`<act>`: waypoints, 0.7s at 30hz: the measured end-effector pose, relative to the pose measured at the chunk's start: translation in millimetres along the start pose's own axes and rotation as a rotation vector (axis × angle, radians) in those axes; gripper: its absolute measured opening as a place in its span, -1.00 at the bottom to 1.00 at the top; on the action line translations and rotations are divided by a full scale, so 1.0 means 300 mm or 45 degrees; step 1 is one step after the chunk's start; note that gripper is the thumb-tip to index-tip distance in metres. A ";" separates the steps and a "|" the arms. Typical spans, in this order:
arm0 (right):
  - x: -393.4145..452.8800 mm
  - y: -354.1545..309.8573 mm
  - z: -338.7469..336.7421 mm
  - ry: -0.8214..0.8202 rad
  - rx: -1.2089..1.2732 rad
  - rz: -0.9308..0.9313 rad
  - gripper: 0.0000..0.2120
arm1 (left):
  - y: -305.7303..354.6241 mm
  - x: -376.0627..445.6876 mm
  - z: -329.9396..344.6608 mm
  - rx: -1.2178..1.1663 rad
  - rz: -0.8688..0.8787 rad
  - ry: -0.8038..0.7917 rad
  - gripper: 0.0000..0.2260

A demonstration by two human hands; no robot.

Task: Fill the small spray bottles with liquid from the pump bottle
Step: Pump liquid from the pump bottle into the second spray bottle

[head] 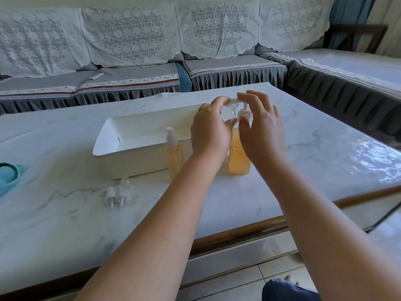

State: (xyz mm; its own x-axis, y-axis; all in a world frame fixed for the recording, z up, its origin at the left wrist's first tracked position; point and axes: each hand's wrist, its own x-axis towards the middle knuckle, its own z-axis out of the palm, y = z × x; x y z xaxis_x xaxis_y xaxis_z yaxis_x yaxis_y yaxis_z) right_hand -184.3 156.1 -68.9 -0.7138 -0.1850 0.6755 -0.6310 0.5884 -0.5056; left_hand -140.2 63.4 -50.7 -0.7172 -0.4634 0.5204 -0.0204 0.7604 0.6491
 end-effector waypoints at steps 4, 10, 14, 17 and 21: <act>-0.037 -0.007 0.026 -0.027 -0.040 0.077 -0.55 | -0.023 -0.002 0.003 0.035 0.014 -0.043 -0.62; -0.001 -0.016 0.012 -0.021 0.035 0.000 -0.54 | -0.027 0.018 -0.010 0.026 0.072 -0.030 -0.62; 0.015 -0.009 -0.006 -0.039 0.079 -0.034 -0.56 | -0.033 0.022 -0.021 0.030 0.089 -0.028 -0.62; 0.021 -0.003 -0.015 -0.024 0.083 -0.027 -0.56 | -0.035 0.016 -0.019 0.020 0.091 -0.033 -0.63; 0.016 -0.003 -0.010 -0.054 0.058 -0.016 -0.51 | -0.024 0.015 -0.010 0.001 0.078 -0.011 -0.57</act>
State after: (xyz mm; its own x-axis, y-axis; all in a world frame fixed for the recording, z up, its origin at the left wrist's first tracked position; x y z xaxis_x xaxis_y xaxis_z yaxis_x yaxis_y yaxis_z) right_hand -186.2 156.9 -63.6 -0.7173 -0.2257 0.6592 -0.6524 0.5498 -0.5216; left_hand -141.2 54.6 -51.4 -0.7232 -0.4121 0.5542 0.0228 0.7877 0.6156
